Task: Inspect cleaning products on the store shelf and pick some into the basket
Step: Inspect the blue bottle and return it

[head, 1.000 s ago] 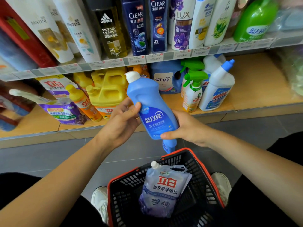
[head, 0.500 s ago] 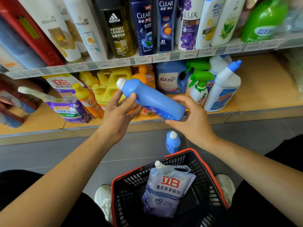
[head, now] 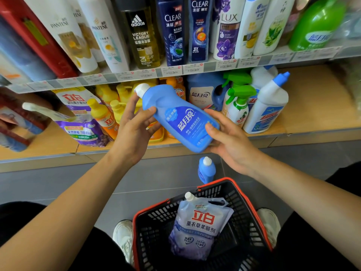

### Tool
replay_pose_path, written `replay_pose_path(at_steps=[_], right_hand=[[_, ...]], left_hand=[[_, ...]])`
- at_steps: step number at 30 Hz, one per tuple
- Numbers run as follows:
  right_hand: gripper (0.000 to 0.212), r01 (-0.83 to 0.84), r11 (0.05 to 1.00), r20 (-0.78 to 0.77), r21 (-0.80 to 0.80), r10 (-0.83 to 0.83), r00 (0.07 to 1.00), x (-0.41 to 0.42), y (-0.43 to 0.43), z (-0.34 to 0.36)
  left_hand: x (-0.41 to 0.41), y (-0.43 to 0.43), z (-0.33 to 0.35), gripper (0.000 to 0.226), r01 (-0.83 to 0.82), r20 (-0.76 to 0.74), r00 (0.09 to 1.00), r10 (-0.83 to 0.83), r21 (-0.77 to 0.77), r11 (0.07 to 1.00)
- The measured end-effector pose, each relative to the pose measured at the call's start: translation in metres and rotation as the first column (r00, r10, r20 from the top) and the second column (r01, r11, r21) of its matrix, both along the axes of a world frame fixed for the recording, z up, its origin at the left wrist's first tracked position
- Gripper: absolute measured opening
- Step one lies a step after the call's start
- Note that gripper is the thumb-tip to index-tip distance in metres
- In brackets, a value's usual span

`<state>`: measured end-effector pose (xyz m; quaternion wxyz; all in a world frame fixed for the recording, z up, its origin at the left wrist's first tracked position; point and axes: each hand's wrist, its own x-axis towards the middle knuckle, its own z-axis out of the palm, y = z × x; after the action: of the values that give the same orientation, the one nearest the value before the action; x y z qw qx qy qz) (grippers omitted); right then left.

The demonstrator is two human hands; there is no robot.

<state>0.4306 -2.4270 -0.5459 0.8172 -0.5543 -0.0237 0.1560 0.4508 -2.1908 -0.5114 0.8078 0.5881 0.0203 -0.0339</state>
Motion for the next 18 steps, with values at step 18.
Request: replay_pose_path(at_steps=[18], right_hand=[[0.084, 0.054, 0.988, 0.158, -0.147, -0.031, 0.987, 0.0048, -0.0097, -0.0027]], left_hand=[[0.0066, 0.0044, -0.0093, 0.051, -0.207, -0.079, 0.976, 0.204, -0.026, 0.978]])
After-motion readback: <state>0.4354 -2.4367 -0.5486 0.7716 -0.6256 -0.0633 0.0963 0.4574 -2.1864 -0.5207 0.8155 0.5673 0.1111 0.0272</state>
